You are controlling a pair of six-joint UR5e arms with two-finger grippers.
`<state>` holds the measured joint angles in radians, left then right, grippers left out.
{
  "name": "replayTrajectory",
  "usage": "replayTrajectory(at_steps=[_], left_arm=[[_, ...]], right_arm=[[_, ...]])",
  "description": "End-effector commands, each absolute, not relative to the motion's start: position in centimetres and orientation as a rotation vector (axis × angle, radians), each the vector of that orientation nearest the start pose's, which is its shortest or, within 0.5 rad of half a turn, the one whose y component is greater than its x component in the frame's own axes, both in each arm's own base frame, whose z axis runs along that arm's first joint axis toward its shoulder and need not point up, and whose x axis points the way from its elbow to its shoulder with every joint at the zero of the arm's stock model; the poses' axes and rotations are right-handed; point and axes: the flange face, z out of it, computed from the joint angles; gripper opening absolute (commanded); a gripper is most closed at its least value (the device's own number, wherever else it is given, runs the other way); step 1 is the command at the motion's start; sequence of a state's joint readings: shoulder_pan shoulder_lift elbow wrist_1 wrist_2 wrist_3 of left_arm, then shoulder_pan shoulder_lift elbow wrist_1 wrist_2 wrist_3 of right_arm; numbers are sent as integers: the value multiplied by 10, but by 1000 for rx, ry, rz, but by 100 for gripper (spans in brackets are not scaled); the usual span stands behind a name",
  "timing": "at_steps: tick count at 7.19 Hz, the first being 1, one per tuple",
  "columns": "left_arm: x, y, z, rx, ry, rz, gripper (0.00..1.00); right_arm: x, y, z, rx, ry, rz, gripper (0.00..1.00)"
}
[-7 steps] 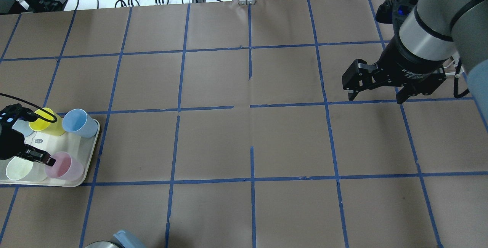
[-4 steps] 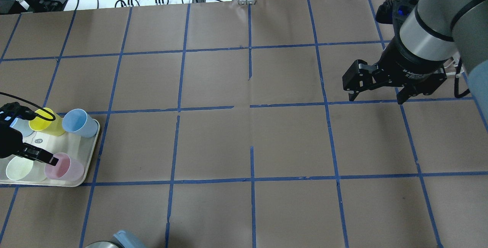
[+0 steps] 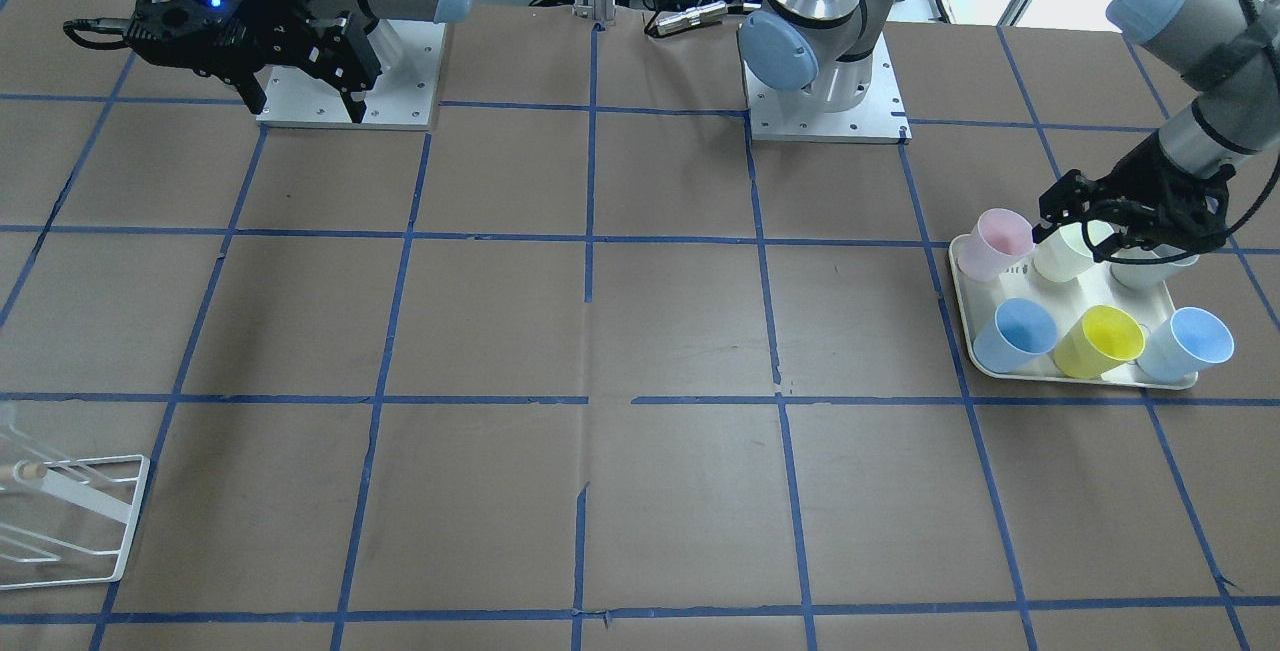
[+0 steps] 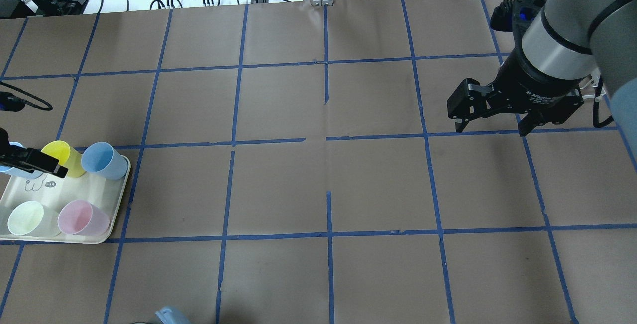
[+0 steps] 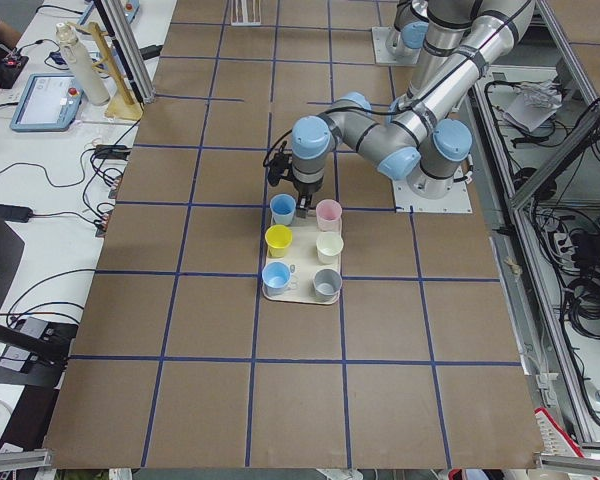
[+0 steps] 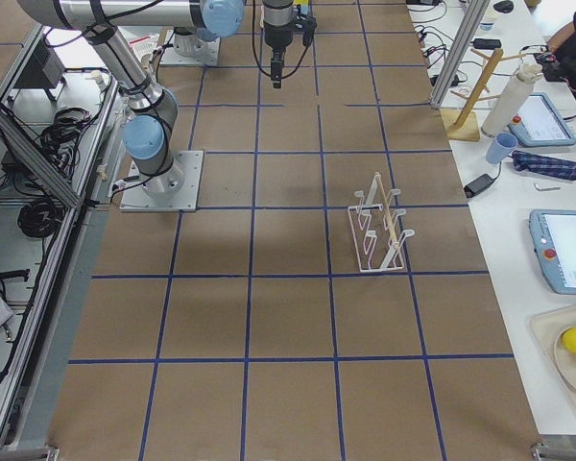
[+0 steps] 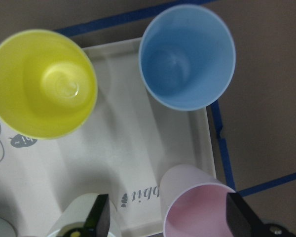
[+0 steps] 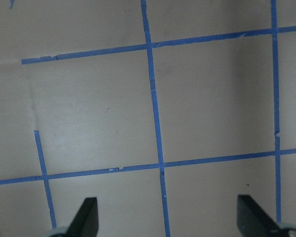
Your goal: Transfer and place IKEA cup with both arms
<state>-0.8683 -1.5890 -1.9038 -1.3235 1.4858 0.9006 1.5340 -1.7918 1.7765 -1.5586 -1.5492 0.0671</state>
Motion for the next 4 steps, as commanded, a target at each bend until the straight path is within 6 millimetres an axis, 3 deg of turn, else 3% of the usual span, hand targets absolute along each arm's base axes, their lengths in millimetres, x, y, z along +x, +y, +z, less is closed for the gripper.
replayTrajectory(at_steps=[1,2,4], left_arm=[[106,-487,415,166,3229,69,100],[71,-497,445,83,3150,47,100],[-32,-502,486,13,3111,8,100]], right_arm=[[120,-404,483,158,3122,0,100],[120,-404,482,158,3122,3,100],[120,-404,483,158,3124,0,100]])
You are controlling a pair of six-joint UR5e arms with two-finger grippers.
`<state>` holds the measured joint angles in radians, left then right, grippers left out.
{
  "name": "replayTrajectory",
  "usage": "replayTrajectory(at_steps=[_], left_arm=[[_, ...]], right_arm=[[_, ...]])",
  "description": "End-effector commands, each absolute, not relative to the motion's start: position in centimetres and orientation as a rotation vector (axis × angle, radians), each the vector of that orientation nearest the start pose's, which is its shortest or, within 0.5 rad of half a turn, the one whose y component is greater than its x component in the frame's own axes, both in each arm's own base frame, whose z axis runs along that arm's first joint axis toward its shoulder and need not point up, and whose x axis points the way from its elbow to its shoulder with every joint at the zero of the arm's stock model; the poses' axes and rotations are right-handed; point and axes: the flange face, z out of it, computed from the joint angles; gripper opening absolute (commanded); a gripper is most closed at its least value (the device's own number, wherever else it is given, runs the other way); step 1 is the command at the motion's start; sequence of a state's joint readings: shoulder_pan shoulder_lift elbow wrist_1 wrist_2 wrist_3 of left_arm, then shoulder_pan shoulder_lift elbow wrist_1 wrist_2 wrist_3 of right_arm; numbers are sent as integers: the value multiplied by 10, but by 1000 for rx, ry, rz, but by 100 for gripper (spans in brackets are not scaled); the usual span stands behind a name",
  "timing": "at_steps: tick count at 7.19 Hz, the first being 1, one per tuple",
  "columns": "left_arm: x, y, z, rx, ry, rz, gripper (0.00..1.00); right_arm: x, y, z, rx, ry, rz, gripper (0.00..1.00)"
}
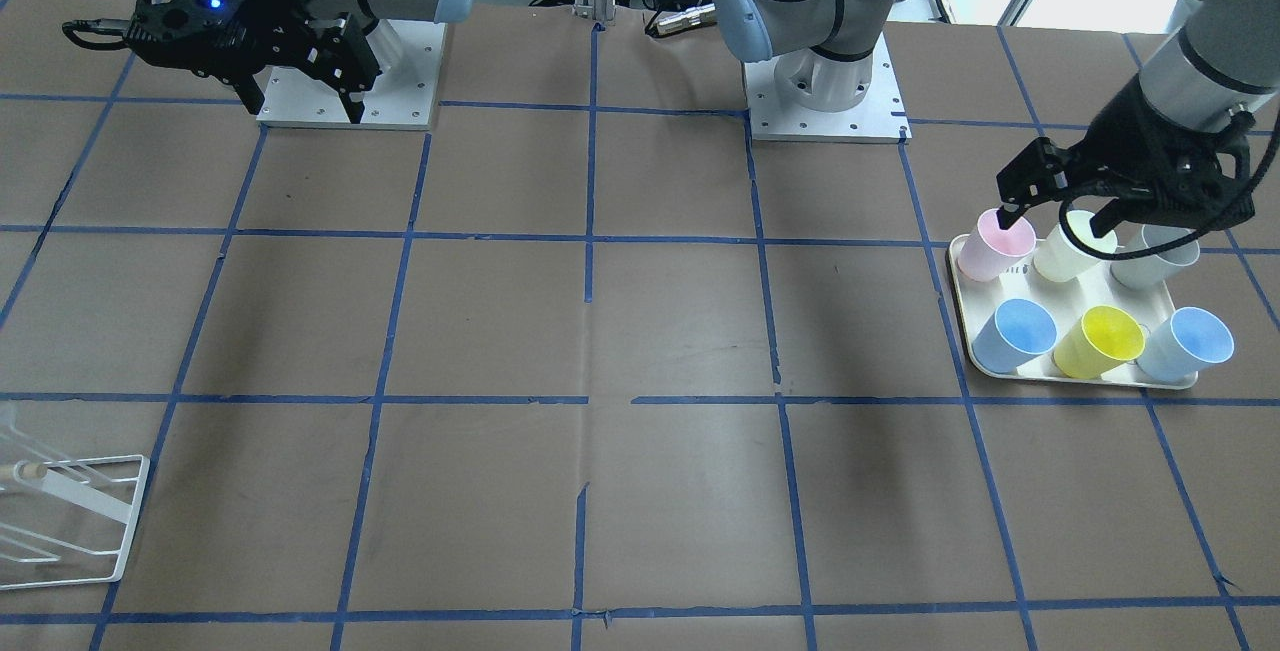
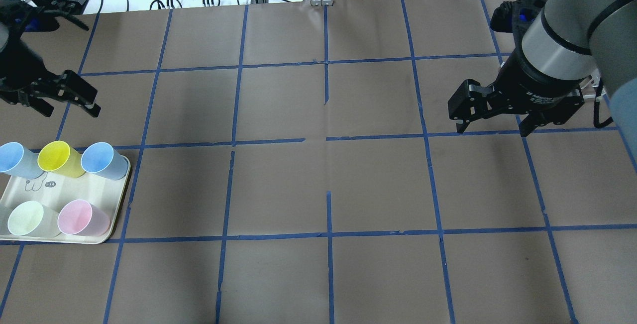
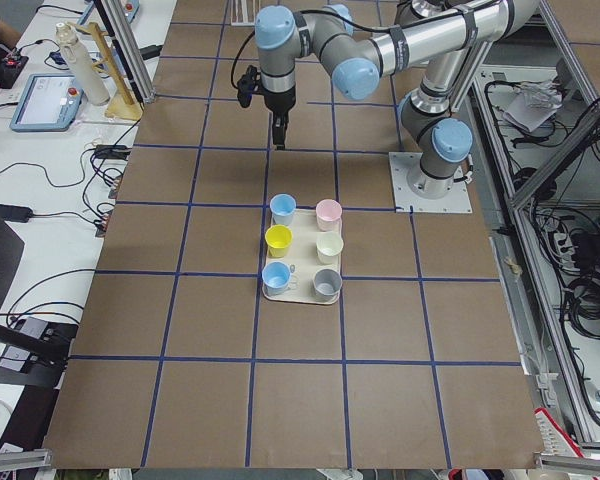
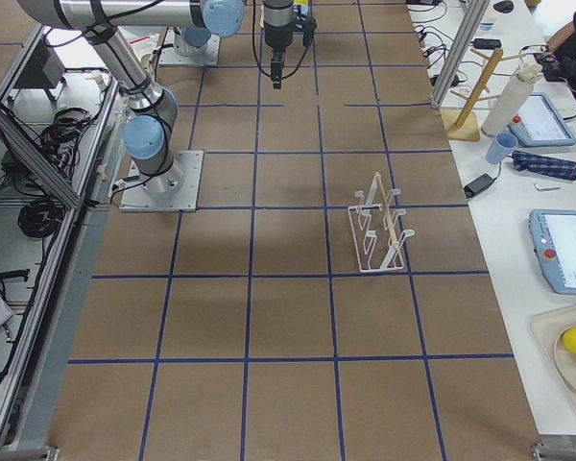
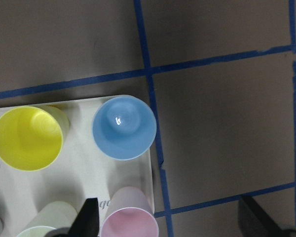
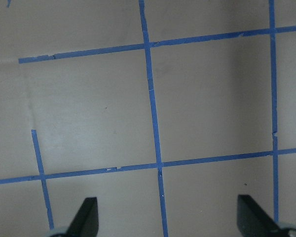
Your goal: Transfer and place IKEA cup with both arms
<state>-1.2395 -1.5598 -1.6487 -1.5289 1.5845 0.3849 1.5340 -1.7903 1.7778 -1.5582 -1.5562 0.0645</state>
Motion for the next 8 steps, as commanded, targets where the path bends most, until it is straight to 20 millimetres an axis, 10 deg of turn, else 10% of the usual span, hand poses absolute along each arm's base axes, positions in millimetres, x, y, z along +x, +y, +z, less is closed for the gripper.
replayTrajectory(at_steps=[1,2,8], left_arm=[[-86,-497,505,-15,3110,-53,100],[-113,-477,517,37,3115,-98,100],[-117,-481,495,-123,3131,-77,100]], right_arm=[[120,-404,483,156,3122,-2,100],[120,-404,483,158,3125,-2,100],[120,-405,484,156,3121,-7,100]])
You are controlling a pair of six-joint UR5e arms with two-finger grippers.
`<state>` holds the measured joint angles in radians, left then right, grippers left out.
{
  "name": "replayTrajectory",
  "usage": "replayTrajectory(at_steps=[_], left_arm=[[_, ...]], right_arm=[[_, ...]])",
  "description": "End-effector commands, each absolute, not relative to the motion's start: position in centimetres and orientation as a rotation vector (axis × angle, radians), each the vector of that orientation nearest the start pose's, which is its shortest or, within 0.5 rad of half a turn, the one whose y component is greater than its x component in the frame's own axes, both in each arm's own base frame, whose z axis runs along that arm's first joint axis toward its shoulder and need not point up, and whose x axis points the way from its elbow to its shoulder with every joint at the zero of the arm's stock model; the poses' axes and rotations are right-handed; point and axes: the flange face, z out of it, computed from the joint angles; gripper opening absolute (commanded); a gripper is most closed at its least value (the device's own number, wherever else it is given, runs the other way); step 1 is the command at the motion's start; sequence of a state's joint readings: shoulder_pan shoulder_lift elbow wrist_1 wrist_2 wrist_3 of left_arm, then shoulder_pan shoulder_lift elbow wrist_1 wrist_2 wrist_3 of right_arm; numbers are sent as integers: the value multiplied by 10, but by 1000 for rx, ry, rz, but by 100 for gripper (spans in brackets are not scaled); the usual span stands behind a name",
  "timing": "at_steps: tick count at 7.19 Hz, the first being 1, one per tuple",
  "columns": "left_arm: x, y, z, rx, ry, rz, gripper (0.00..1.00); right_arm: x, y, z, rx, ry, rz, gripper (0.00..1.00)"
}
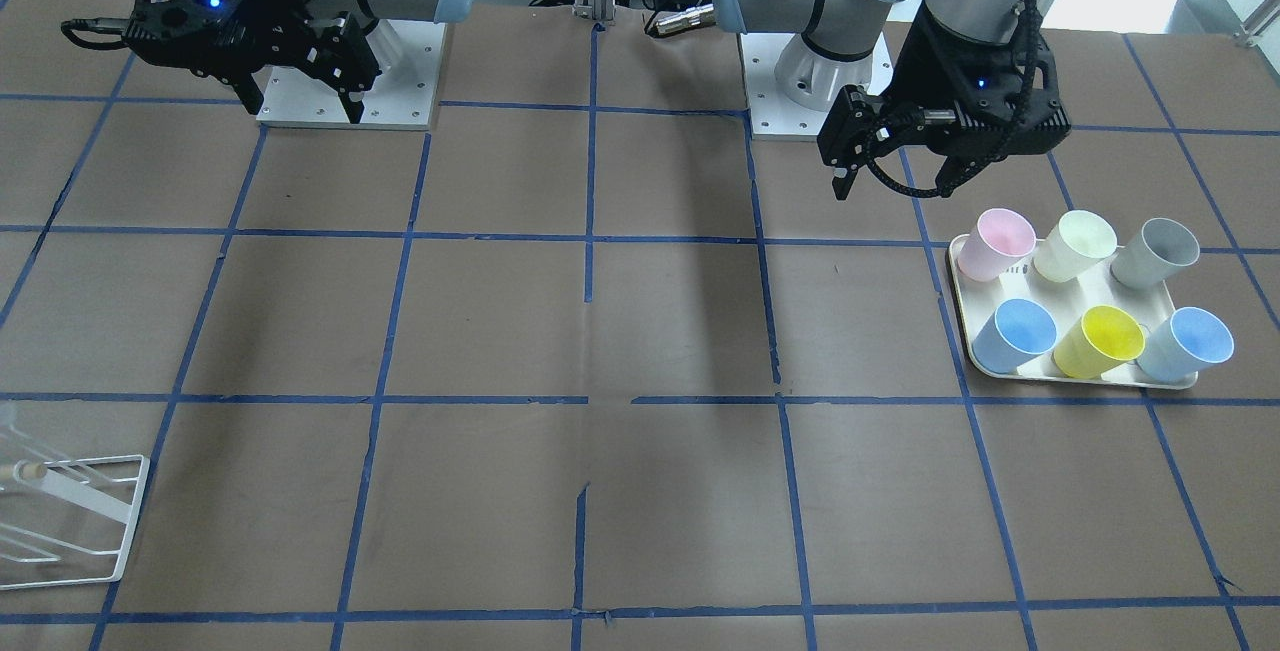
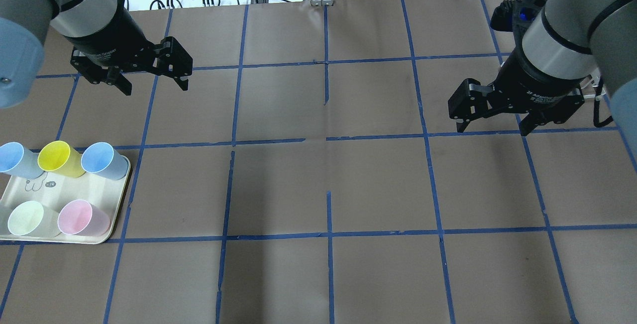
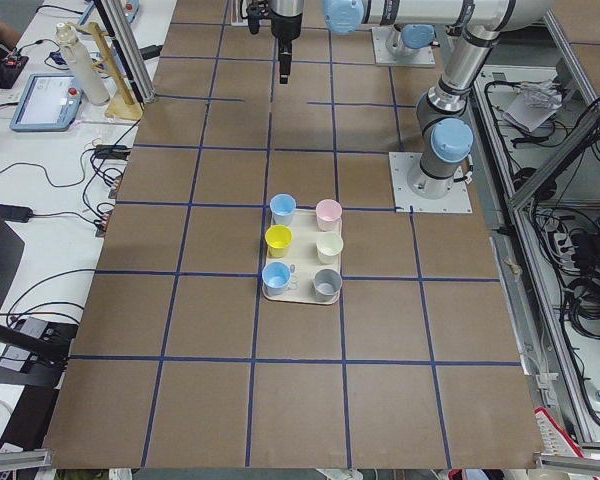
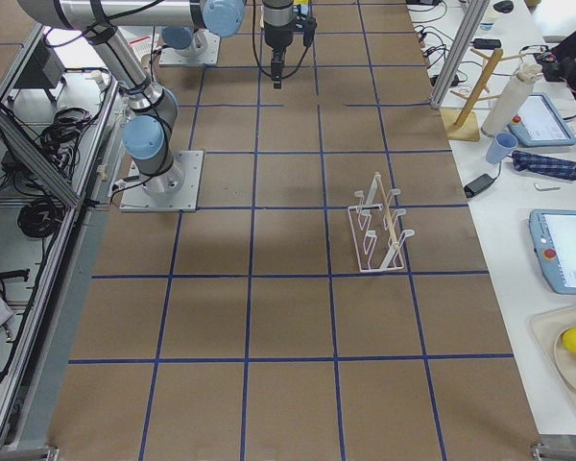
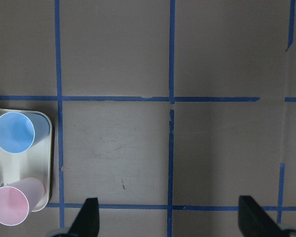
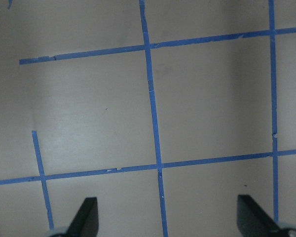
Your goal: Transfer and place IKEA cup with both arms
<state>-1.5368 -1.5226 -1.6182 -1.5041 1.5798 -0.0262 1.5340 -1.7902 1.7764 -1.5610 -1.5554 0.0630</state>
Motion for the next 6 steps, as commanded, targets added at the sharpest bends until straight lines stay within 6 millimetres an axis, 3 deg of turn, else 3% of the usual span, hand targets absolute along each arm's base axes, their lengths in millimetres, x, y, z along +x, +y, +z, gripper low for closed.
replayTrajectory(at_steps=[1,6], left_arm=[[-117,-479,494,-123,3131,-60,100],[-121,-475,492,-89,3130,7,100]], right_arm=[[120,-405,484,156,3119,-9,100],[120,-405,484,156,3124,-7,100]])
